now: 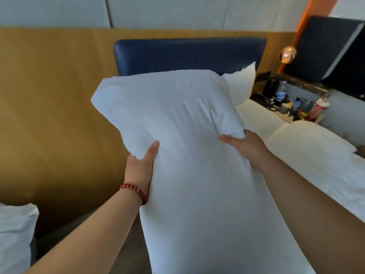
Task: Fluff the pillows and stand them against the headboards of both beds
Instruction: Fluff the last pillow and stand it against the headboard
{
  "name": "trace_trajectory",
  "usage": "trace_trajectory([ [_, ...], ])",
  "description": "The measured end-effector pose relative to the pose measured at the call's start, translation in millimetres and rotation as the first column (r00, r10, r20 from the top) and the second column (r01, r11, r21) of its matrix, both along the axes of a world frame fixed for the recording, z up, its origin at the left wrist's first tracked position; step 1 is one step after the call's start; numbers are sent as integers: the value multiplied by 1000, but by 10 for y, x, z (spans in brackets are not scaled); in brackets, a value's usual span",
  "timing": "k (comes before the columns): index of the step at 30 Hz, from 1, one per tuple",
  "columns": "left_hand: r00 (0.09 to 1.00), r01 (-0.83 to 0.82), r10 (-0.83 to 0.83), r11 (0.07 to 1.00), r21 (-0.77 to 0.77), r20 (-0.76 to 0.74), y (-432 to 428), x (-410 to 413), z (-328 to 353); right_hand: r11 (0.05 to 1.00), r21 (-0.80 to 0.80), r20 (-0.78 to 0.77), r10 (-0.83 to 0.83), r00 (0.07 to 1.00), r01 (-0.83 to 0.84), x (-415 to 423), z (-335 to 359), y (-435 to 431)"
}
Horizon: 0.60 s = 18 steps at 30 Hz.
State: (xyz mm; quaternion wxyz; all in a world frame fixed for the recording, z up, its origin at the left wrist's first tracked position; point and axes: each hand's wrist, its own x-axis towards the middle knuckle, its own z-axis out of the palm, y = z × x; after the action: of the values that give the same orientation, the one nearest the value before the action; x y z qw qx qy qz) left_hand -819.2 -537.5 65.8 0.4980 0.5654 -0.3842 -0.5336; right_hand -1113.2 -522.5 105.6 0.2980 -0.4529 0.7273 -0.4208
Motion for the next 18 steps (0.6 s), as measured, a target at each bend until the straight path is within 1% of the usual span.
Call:
trace_trajectory([
  [6, 998, -21, 17, 998, -66, -57, -558, 170, 253, 997, -73, 61, 7, 998, -2, 176, 269, -641],
  [9, 999, -21, 19, 998, -58, -49, -892, 76, 327, 993, -114, 80, -8, 997, 17, 128, 358, -988],
  [13, 997, 9, -14, 998, -70, -76, -1427, -228, 348, 983, -177, 70, -43, 997, 55, -165, 428, -1516],
  [18, 1000, 29, -29, 998, -61, -7, -2241, -853, 246, 974, -207, 67, -84, 994, 96, -753, 388, -2284],
])
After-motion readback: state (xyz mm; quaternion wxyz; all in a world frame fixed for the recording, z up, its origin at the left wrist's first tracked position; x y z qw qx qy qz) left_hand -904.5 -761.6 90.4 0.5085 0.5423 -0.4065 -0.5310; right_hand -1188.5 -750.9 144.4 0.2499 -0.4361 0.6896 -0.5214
